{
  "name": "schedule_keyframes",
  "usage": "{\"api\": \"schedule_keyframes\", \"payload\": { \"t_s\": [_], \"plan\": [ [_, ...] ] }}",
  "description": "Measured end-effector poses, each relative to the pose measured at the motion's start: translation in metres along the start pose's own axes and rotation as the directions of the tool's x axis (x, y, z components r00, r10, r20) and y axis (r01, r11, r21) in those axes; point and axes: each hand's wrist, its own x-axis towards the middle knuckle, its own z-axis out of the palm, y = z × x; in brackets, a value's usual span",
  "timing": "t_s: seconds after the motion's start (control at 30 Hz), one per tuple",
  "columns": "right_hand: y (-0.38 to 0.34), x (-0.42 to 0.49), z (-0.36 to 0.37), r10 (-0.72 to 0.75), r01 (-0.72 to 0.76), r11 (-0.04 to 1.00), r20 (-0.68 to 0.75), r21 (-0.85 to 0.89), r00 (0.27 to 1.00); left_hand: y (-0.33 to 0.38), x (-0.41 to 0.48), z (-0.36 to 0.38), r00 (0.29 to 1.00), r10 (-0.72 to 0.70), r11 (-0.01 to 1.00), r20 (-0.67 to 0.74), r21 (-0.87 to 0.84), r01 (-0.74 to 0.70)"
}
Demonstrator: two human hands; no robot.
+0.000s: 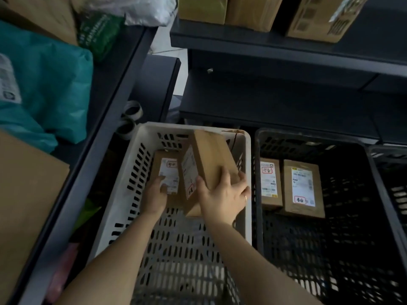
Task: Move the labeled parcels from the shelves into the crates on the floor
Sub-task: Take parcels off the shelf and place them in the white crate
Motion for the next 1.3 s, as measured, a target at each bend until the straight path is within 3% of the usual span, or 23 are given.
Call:
{"api": "schedule_keyframes", "payload": {
  "t_s": [0.1,0.23,0.3,0.4,0.47,0.57,0.77,0.9,1.0,1.17,1.3],
  "plan": [
    [0.007,0.000,0.026,0.143,-0.145,0.983,0.025,0.117,0.989,-0.004,-0.003,-0.004,0.999,0.033,0.999,-0.011,-0.015,-0.034],
    [0.010,0.007,0.049,0.207,-0.209,0.932,0.039,0.297,0.977,-0.002,-0.004,0.001,0.997,0.062,0.998,0.041,0.011,-0.062],
    [0.018,0.014,0.063,0.220,-0.226,0.920,0.057,0.319,0.974,-0.001,0.001,0.007,0.994,0.057,0.998,0.089,0.009,-0.059],
    [0.036,0.026,0.085,0.186,-0.204,0.951,0.095,0.234,0.978,-0.008,0.017,0.018,0.973,0.091,0.981,0.214,0.151,-0.125],
    [0.048,0.032,0.097,0.113,-0.123,0.992,0.250,0.026,0.962,-0.014,0.029,0.025,0.948,0.090,0.938,0.305,0.294,-0.184],
    [0.063,0.045,0.107,0.058,0.054,0.977,0.502,-0.205,0.863,-0.019,0.039,0.039,0.932,0.049,0.860,0.360,0.459,-0.223],
    [0.076,0.054,0.116,0.050,0.382,0.785,0.666,-0.487,0.745,-0.036,0.042,0.053,0.912,-0.111,0.809,0.396,0.568,-0.148],
    [0.088,0.054,0.124,-0.116,0.506,0.695,0.614,-0.511,0.781,-0.050,0.038,0.050,0.928,0.022,0.671,0.373,0.682,-0.290],
    [0.081,0.067,0.128,-0.229,0.551,0.621,0.543,-0.558,0.808,-0.051,0.043,0.049,0.912,0.126,0.664,0.390,0.650,-0.370],
    [0.076,0.061,0.120,-0.268,0.608,0.545,0.566,-0.578,0.779,-0.038,0.038,0.044,0.911,0.152,0.644,0.384,0.661,-0.386],
    [0.052,0.048,0.082,-0.425,0.690,0.532,0.550,-0.491,0.719,-0.010,0.014,0.018,0.887,0.336,0.614,0.318,0.640,-0.462]
  ]
}}
